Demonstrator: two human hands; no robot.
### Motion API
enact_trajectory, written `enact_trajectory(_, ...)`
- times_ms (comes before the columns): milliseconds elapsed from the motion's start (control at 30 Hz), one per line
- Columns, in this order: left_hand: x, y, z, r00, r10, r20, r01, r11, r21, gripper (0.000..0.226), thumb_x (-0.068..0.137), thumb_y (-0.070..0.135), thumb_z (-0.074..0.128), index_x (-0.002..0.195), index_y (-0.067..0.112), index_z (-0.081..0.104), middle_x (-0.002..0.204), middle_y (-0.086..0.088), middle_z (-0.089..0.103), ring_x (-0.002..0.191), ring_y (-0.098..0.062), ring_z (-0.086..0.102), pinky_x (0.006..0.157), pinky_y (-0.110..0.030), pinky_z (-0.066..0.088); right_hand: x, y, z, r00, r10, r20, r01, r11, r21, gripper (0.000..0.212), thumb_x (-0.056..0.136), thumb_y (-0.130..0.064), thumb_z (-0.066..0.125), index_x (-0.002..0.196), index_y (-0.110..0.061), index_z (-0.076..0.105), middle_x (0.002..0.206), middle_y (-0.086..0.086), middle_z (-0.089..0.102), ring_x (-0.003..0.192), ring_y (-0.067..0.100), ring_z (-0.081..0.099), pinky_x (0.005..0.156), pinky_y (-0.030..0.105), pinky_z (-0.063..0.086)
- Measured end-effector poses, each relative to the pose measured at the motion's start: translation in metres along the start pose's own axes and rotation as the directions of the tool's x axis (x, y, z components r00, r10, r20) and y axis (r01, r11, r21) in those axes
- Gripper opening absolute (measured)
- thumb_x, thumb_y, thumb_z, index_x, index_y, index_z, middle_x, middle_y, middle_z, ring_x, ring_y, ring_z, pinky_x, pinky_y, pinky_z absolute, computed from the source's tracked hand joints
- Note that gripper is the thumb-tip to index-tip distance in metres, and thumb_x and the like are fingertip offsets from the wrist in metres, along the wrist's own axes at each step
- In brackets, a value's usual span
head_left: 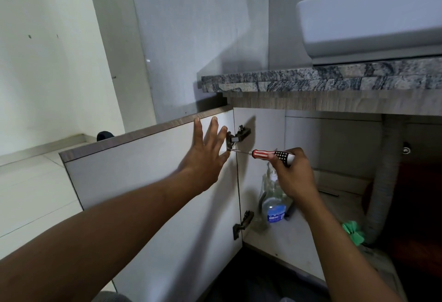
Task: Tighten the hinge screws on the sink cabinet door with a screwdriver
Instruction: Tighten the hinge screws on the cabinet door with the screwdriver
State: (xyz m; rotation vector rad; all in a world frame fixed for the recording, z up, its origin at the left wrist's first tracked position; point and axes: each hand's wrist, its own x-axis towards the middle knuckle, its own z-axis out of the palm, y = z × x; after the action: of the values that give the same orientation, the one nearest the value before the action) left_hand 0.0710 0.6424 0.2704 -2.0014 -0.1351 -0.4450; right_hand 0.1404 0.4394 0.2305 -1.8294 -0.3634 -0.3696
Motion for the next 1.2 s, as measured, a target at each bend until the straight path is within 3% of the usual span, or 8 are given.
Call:
enact_trajectory(133,0.0,0.0,0.0006,1.0,-0.001,-0.002,0.001,1.0,-0.003,0.073,0.096,0.06,0.041,0.16,0.034,0.015,0.165,-0.03,-0.012,0.143,-0.065,-0.018,0.102,-0.087,-0.008,0.0002,-0.0009,0.0015,0.999,0.034,-0.011,-0.035,0.992,-0.125,0.052,0.09,-0.06,0.051,0.091,-0.009,0.056,0.072,0.005,0.061,0.062,0.016,0.058,0.048,0.025,0.037)
enact_trajectory(267,-0.0005,0.0004,-0.0003,1.0,0.001,0.0,-0.001,1.0,0.0,0.074,0.096,0.061,0.043,0.159,0.035,0.016,0.165,-0.03,-0.012,0.143,-0.065,-0.018,0.102,-0.088,-0.008,-0.0006,0.0013,-0.0024,0.995,0.039,0.092,-0.054,0.984,0.167,0.038,0.091,-0.034,0.066,0.118,-0.018,0.044,0.091,0.005,0.064,0.073,0.021,0.065,0.057,0.032,0.055)
enact_trajectory(433,-0.0004,0.0003,-0.0013,1.0,0.001,0.005,-0.001,1.0,0.003,0.073,0.097,0.06,0.042,0.16,0.034,0.015,0.164,-0.03,-0.012,0.142,-0.065,-0.019,0.101,-0.088,-0.008,0.0025,-0.0013,-0.0007,0.996,0.079,0.035,-0.076,0.993,-0.095,0.05,0.091,-0.058,0.053,0.088,-0.008,0.059,0.073,0.01,0.066,0.063,0.025,0.066,0.055,0.028,0.05)
enact_trajectory(600,-0.0008,-0.0002,-0.0004,1.0,0.005,0.004,-0.005,1.0,-0.003,0.074,0.097,0.059,0.044,0.16,0.035,0.013,0.164,-0.03,-0.014,0.143,-0.065,-0.019,0.103,-0.087,-0.007,-0.0015,-0.0014,-0.0038,0.993,0.05,0.105,-0.068,0.984,0.166,0.039,0.089,-0.036,0.068,0.116,-0.015,0.047,0.092,0.005,0.062,0.072,0.022,0.065,0.059,0.034,0.054)
enact_trajectory(800,-0.0014,0.0002,-0.0014,1.0,0.01,0.004,-0.01,1.0,-0.001,0.07,0.098,0.057,0.041,0.16,0.035,0.014,0.164,-0.03,-0.013,0.143,-0.065,-0.019,0.102,-0.088,-0.007,0.0008,-0.0008,0.0033,0.997,0.079,-0.013,-0.08,0.994,-0.078,0.057,0.089,-0.059,0.054,0.103,-0.005,0.061,0.088,0.013,0.069,0.076,0.028,0.066,0.059,0.03,0.047)
enact_trajectory(967,-0.0012,-0.0002,-0.0014,1.0,0.004,0.006,-0.004,1.0,-0.004,0.072,0.098,0.058,0.042,0.16,0.034,0.014,0.164,-0.03,-0.012,0.143,-0.065,-0.018,0.102,-0.088,-0.007,0.0016,0.0029,-0.0035,0.994,0.046,0.101,-0.059,0.99,0.127,0.04,0.086,-0.032,0.073,0.114,-0.018,0.047,0.092,0.007,0.063,0.074,0.021,0.065,0.063,0.037,0.057)
enact_trajectory(1100,-0.002,-0.0005,-0.002,1.0,0.008,0.003,-0.008,1.0,-0.005,0.072,0.098,0.059,0.042,0.16,0.034,0.014,0.164,-0.031,-0.012,0.143,-0.065,-0.018,0.102,-0.087,-0.007,0.0007,-0.0011,0.0015,0.999,0.042,-0.003,-0.042,0.996,-0.085,0.05,0.089,-0.055,0.057,0.091,-0.006,0.059,0.075,0.012,0.067,0.065,0.028,0.067,0.061,0.038,0.056)
enact_trajectory(1200,-0.0019,-0.0002,-0.0025,1.0,0.007,0.007,-0.007,1.0,-0.001,0.073,0.098,0.06,0.041,0.16,0.034,0.014,0.164,-0.031,-0.013,0.143,-0.065,-0.019,0.102,-0.088,-0.007,-0.0008,0.0002,0.0025,0.998,0.058,0.035,-0.059,0.998,0.004,0.043,0.089,-0.051,0.061,0.107,-0.013,0.054,0.082,0.006,0.065,0.066,0.022,0.067,0.056,0.031,0.053)
